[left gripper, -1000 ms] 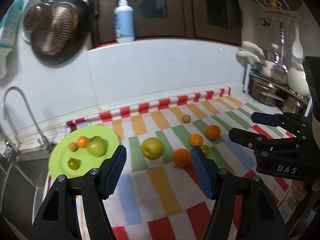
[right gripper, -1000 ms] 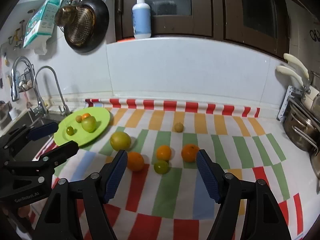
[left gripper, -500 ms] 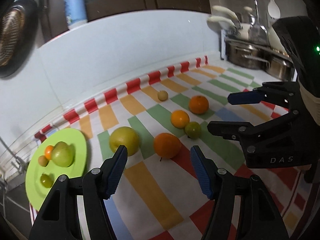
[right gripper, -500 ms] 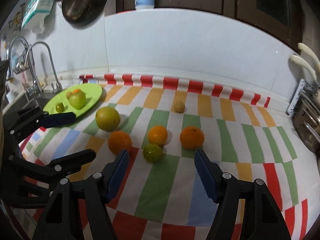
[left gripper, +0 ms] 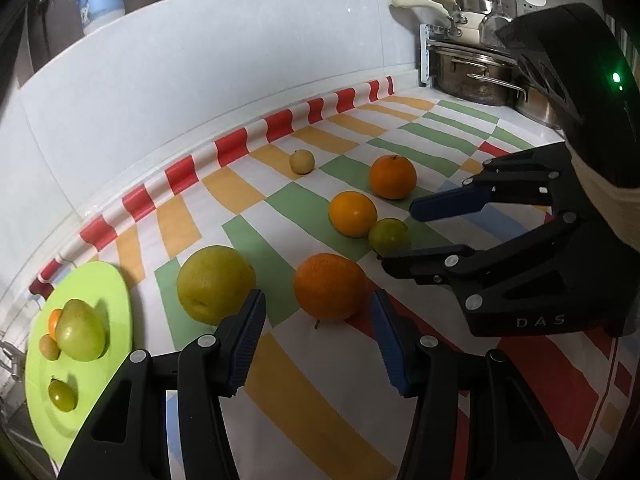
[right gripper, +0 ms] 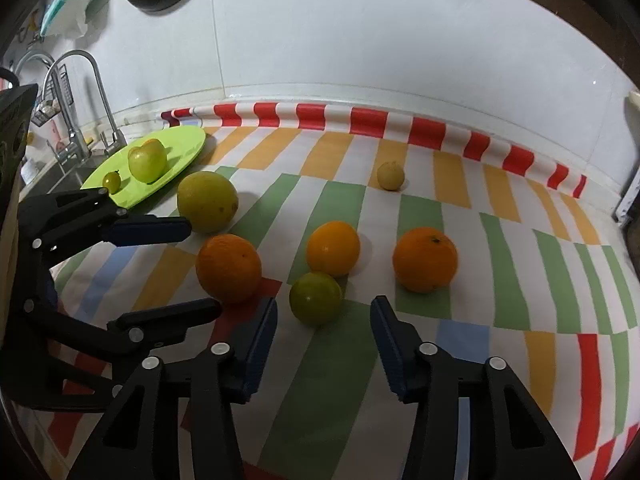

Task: Organize fruits
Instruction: 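Grasp a large orange with the left tool while the right tool grasps a small green fruit, then carry the orange toward the green plate with the left tool while the right tool carries the green fruit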

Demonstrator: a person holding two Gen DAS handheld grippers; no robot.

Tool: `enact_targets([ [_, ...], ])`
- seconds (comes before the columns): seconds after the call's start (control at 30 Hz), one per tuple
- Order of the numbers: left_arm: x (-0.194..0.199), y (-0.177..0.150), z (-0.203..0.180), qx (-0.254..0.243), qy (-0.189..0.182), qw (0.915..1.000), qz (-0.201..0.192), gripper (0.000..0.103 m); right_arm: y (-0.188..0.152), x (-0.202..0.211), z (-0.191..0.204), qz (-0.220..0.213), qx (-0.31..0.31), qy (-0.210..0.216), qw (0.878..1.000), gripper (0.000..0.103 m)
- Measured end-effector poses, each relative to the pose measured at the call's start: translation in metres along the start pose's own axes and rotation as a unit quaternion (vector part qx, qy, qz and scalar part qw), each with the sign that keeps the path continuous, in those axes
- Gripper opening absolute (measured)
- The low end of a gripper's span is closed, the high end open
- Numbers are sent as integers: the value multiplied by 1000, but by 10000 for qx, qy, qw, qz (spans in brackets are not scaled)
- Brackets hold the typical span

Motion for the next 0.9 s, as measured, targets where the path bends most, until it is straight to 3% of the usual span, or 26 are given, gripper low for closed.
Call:
enact_targets([
  [0.37,-14,5,-4,84,-242,9995,161,50,1,-13,-2,155,36,210,9997,30],
  [0.6,-19,7,-7,151,-251,9993,220,41,-5,-4,-10,158,-218,89,9996,30],
  [0.9,-6,6,-7,448,-186,9986,219,41,-11,11,-16,70,-565,-40,9984,30],
])
Point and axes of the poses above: each gripper's, at about its wrist camera, not at the fingertips, and x roughly against the way its jaws point, z to its left, y to its top, the point moved 7 cm from there along -x, roughly the way its jaws point, and after that the axes turned 9 degrees about x, right-handed, at the moved point
